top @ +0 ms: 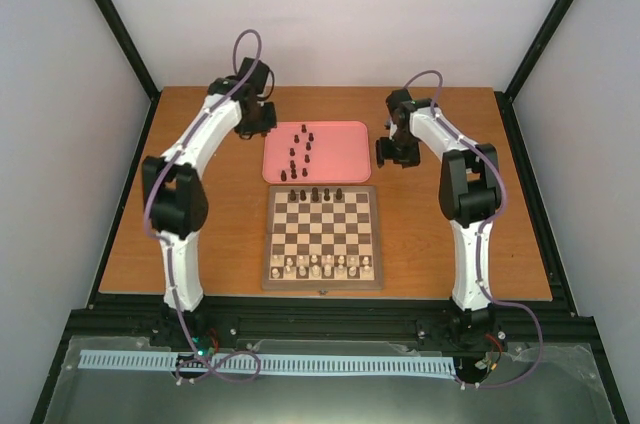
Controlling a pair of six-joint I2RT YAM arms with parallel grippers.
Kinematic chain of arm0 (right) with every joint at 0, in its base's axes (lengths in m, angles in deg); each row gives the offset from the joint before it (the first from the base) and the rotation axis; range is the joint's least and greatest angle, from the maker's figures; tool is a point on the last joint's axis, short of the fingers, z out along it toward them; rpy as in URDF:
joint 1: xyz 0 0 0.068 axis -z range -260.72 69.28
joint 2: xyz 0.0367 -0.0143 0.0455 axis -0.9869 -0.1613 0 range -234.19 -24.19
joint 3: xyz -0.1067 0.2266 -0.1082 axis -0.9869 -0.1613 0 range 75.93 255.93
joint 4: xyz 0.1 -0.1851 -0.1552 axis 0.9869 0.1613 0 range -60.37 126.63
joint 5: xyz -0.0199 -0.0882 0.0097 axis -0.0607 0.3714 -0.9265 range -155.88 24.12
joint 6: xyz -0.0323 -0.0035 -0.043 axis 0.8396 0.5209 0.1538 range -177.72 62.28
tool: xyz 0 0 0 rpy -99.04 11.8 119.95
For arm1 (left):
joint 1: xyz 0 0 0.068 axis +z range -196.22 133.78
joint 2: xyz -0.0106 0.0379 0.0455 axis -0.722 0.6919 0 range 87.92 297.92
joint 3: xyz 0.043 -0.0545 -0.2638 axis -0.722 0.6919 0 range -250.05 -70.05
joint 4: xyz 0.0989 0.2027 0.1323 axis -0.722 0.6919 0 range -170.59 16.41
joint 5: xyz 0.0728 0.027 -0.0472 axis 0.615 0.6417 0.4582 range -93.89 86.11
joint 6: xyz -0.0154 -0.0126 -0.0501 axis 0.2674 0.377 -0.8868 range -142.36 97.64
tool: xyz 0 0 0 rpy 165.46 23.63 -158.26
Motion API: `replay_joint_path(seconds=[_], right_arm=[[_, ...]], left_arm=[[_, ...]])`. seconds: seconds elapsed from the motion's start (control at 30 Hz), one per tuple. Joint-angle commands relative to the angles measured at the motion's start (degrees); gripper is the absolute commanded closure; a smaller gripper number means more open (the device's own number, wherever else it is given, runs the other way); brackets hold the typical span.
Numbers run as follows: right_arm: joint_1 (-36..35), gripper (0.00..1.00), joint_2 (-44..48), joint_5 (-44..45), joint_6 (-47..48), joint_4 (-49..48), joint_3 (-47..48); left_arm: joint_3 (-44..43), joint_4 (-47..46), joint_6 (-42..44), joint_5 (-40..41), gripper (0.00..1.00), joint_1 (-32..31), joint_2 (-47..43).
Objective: Set up the chess pieces on the board
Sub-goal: Pick up the chess piece from the storage box, then place the chess piece on the chessboard.
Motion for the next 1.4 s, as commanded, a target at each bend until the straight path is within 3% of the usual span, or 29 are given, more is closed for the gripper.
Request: replay_joint_path(seconds=[0.0,0.2,0.37,0.83,1.37], right_arm=[[0.3,0.29,5.0,0.1,-0.1,-1.5,-2.4],[0.3,0.29,5.9,0.5,-0.1,-1.9,-3.4],[0.3,0.29,6.1,0.7,-0.1,-1.8,-3.1],[0.3,0.29,7.2,0.9,0.3,-1.8,-3.8],[0.3,0.29,5.9,0.5,0.2,-1.7,-3.4]], left_arm=[[14.4,0.3,1.1,-1.2,0.95,-1.4,-13.1],[36.0,-3.7,-3.9,-3.0,0.95,-7.2,-26.8],[44.2,-11.5,-10.7,-5.3,0.95,-11.0,-28.8],[40.4,-12.9,-11.5,-2.5,0.95,-12.6,-20.5],[40.1,-13.5,-10.1,-0.7,0.93,-12.6,-17.4]])
